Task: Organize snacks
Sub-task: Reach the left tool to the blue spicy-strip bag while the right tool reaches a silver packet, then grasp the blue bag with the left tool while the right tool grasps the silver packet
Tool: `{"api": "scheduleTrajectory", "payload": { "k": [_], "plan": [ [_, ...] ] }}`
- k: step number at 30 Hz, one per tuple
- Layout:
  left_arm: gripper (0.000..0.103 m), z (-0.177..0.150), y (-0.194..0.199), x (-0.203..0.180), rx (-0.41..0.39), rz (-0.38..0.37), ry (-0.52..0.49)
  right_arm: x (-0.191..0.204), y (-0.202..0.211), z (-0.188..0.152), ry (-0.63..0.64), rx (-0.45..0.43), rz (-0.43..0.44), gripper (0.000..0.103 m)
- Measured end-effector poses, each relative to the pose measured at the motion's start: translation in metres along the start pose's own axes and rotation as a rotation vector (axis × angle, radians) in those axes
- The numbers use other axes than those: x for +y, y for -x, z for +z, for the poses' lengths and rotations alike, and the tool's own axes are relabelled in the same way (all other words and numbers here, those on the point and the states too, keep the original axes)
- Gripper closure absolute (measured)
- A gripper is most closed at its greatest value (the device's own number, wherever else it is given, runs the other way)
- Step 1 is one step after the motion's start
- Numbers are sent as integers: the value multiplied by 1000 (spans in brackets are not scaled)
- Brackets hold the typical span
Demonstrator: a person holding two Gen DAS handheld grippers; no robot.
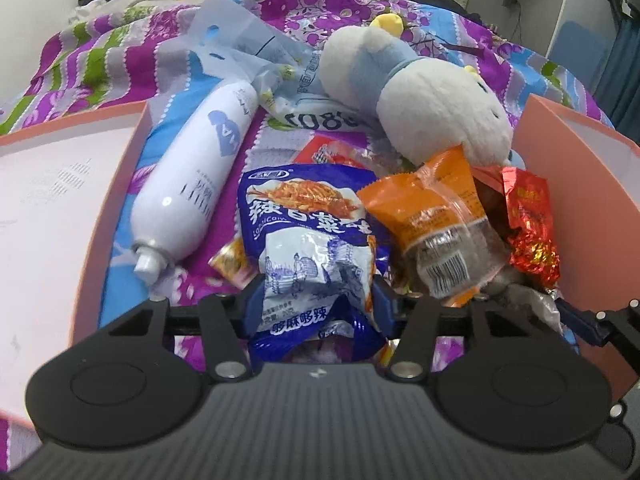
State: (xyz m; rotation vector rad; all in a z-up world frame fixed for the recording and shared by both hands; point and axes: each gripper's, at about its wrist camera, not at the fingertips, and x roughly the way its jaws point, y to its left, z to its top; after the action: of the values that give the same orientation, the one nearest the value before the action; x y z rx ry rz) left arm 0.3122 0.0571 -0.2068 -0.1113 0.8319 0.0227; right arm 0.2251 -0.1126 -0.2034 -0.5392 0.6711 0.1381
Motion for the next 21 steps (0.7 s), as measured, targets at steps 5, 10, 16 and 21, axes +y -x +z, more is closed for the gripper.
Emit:
{"api": "scheduleTrajectory", "payload": {
  "k": [5, 10, 16, 21],
  "plan": [
    [45, -13, 28, 2, 6, 11, 17, -7, 17, -4, -58, 10, 56, 86],
    [45, -29, 60, 1, 6, 18, 24, -8, 43, -13, -102, 12, 119, 86],
    [45, -53, 94, -5, 18, 14, 23, -9, 73, -22, -155, 14, 177, 87],
    [45, -77, 119, -13, 32, 12, 16, -16, 94, -33, -213, 22, 217, 87]
  ]
}}
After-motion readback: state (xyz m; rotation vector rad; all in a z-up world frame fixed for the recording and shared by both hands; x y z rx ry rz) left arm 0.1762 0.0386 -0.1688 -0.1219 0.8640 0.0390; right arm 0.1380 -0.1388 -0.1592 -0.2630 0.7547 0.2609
